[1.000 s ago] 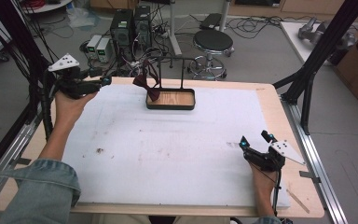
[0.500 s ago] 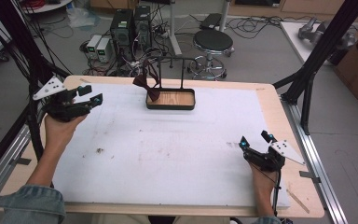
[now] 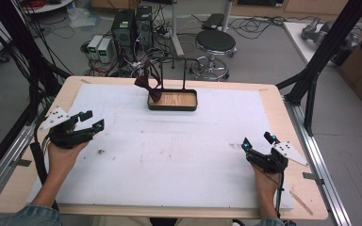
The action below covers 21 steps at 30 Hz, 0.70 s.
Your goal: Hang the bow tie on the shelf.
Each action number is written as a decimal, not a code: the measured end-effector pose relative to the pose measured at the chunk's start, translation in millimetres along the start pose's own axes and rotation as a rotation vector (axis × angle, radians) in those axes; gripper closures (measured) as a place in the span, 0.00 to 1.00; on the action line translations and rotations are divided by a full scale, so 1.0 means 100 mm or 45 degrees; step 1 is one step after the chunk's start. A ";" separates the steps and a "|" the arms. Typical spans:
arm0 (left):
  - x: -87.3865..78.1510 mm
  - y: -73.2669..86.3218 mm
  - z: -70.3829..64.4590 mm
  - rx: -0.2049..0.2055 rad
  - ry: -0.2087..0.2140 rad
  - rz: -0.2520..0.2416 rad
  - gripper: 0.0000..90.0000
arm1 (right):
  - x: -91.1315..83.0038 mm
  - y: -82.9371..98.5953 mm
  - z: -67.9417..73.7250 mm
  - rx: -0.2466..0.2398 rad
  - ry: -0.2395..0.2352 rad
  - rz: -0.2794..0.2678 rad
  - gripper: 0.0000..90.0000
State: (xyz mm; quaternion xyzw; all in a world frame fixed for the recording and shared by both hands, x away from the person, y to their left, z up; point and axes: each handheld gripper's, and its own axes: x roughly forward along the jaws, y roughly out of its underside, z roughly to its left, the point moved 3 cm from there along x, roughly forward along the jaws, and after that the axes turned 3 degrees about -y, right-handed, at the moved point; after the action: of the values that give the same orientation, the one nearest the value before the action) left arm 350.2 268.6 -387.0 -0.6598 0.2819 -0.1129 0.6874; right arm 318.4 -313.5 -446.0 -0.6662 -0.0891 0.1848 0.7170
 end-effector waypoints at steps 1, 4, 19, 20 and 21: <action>0.00 0.03 -0.01 0.001 -0.008 0.002 0.41 | 0.00 0.00 0.00 0.000 0.000 0.000 0.13; -0.02 0.12 -0.04 -0.013 -0.020 0.011 0.41 | 0.00 0.00 0.00 0.001 0.000 0.000 0.13; -0.05 0.50 -0.22 0.040 -0.105 0.119 0.36 | 0.00 0.00 0.00 0.001 0.000 0.003 0.13; -0.05 0.50 -0.22 0.040 -0.105 0.119 0.36 | 0.00 0.00 0.00 0.002 0.000 0.003 0.13; -0.06 0.52 -0.23 0.041 -0.114 0.127 0.35 | 0.00 0.00 0.00 0.003 0.000 0.004 0.13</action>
State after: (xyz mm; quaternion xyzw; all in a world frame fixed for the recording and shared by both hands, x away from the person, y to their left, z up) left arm 321.9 257.9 -435.1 -0.6381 0.2815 -0.0533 0.7147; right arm 318.2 -313.2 -446.1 -0.6654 -0.0878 0.1859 0.7176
